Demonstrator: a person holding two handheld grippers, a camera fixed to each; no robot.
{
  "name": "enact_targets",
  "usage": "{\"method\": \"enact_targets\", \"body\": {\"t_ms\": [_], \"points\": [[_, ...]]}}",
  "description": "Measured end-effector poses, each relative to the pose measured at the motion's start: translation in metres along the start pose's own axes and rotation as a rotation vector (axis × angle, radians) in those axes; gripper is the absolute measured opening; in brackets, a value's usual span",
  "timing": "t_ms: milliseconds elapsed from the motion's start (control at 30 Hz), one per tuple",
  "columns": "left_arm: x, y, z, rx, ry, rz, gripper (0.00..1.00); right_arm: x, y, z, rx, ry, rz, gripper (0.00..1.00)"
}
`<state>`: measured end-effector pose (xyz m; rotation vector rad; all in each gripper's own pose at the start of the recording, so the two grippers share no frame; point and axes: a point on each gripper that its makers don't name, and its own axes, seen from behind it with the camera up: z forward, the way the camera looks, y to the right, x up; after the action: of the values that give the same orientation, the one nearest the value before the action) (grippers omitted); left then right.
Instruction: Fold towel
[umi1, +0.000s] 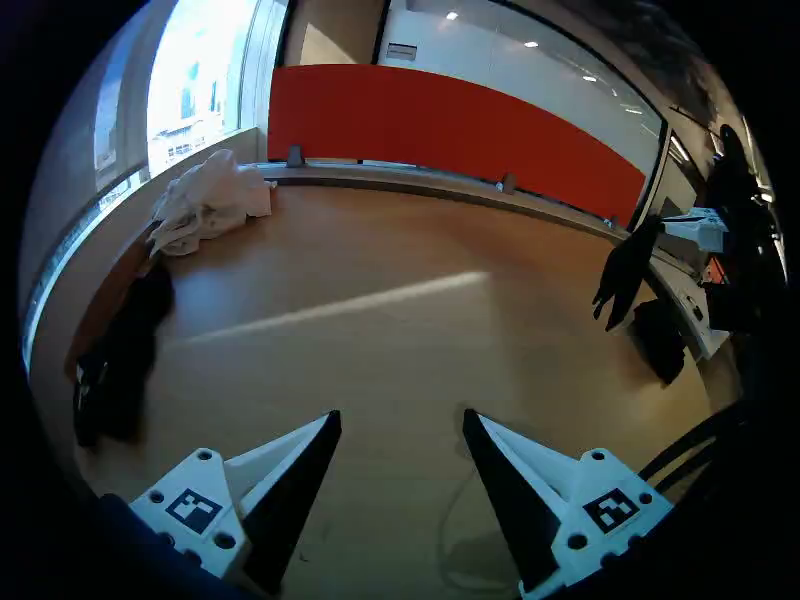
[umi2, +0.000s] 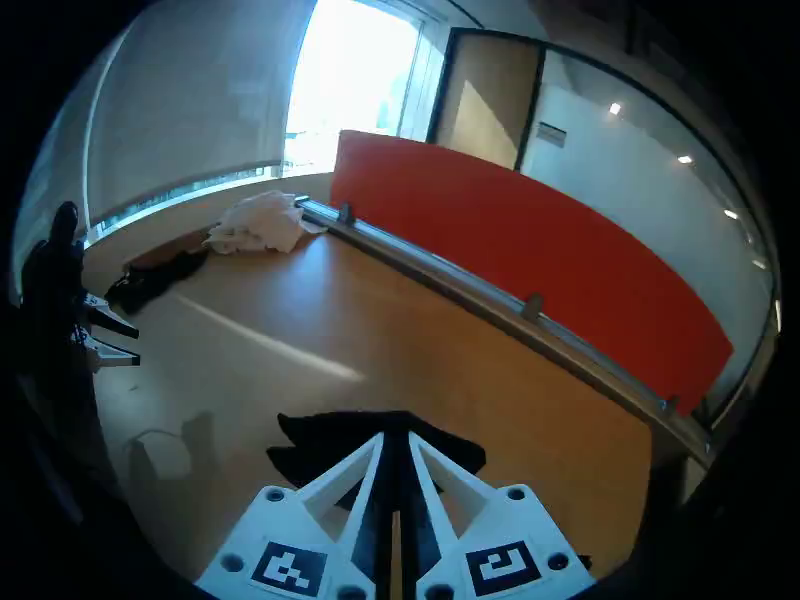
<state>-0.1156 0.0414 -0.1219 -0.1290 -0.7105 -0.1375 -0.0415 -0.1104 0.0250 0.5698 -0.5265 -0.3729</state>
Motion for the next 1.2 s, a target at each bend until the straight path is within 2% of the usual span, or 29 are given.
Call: {"method": "enact_targets", "body": {"t_ms": [467, 967, 1200], "points": [[0.006, 0.020, 0.014, 0.006, -0.012, 0.009, 0.90, -0.030, 0.070, -0.021, -0.054, -0.023, 0.035, 0.02], [0.015, 0.039, 0.027, 0.015, -0.024, 0.019, 0.90, -0.058, 0.151, -0.040, -0.125, -0.054, 0.042, 0.02], [0.020, 0.047, 0.031, 0.018, -0.026, 0.033, 0.90, -0.070, 0.182, -0.048, -0.155, -0.063, 0.057, 0.02]]}}
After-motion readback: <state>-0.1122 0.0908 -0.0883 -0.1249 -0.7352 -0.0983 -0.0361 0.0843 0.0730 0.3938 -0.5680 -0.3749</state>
